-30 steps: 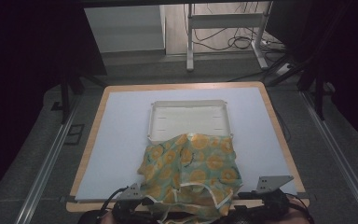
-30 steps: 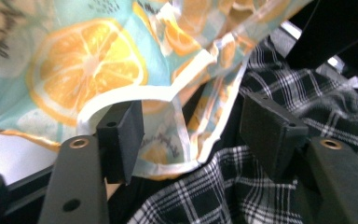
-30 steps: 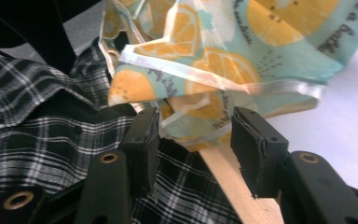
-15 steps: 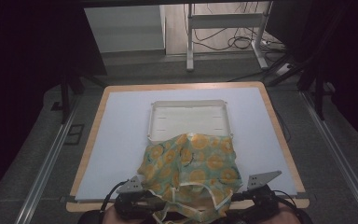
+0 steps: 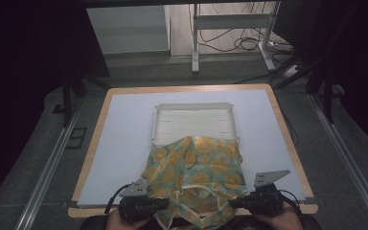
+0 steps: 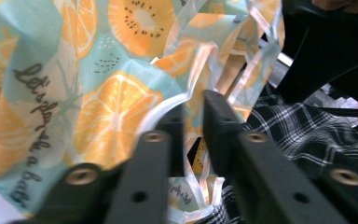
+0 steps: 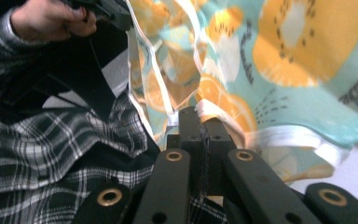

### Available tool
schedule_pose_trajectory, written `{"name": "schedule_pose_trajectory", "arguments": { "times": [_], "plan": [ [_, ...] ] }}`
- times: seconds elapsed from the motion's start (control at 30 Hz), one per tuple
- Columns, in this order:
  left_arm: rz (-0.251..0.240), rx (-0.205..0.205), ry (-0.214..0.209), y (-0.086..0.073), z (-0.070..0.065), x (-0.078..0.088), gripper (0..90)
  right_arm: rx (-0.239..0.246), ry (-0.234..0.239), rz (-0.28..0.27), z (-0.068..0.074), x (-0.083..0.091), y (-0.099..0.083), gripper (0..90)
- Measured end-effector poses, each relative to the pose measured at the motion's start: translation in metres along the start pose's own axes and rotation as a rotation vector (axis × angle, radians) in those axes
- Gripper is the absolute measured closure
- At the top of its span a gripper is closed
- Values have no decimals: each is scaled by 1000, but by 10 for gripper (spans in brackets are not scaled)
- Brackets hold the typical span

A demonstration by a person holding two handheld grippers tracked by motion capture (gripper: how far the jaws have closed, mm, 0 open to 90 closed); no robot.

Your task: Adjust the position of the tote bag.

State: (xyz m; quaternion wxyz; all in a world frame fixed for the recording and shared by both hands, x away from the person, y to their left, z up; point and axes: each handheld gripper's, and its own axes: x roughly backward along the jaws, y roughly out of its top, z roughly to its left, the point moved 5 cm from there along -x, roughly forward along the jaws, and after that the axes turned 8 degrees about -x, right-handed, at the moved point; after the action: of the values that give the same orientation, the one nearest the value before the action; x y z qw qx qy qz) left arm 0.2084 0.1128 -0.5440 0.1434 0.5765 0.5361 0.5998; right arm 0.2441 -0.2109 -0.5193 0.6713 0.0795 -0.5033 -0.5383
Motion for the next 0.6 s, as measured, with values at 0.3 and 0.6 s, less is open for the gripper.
{"name": "schedule_pose_trajectory", "arguments": {
  "times": [0.3, 0.6],
  "plan": [
    [-58, -25, -3, 14, 1, 11, 895, 35, -19, -40, 5, 8, 13, 889],
    [-108, -54, 30, 32, 4, 26, 897, 84, -45, -82, 11, 20, 32, 889]
  ]
}}
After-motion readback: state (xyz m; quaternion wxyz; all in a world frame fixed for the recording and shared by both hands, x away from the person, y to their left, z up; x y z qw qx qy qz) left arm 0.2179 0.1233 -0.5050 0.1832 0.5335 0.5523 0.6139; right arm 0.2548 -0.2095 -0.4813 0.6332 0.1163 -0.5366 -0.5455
